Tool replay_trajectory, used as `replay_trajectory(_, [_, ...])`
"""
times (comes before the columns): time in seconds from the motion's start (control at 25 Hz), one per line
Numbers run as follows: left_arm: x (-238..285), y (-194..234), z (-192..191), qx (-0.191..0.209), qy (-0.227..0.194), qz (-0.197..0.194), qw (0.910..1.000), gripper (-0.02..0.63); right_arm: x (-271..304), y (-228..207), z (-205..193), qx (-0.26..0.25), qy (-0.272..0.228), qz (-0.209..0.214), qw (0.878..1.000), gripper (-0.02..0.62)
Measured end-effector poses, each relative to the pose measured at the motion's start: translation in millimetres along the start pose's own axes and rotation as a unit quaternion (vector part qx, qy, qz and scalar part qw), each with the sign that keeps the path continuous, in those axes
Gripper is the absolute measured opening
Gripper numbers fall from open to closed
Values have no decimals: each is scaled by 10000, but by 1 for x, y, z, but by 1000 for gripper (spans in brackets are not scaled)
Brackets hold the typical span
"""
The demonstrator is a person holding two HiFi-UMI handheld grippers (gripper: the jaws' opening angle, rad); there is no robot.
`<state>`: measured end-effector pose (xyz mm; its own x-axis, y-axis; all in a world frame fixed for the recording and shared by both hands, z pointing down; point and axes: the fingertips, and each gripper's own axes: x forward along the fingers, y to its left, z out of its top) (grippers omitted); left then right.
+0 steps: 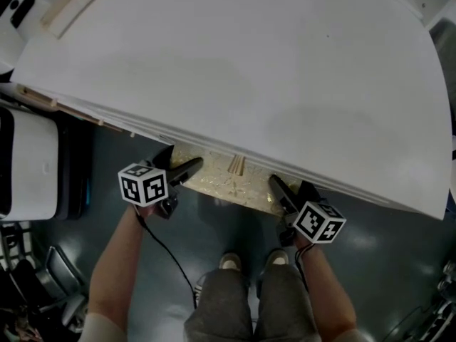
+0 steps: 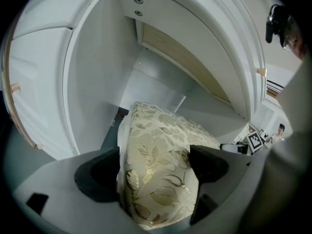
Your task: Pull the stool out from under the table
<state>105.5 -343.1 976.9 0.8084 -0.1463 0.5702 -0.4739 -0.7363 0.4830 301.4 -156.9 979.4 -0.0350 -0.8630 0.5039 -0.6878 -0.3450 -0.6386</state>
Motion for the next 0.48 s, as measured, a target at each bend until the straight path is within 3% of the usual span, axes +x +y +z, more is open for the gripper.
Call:
replay_trajectory(0.24, [-37,-17,-17,11,-87,278,9996,449,-32,20,-15,-47,-256,16,9997,462])
replay_trajectory(0.48, [-95,-41,-50,-574,-165,582,9965,449,-68,51,-20,-341,149,-51,9993,462])
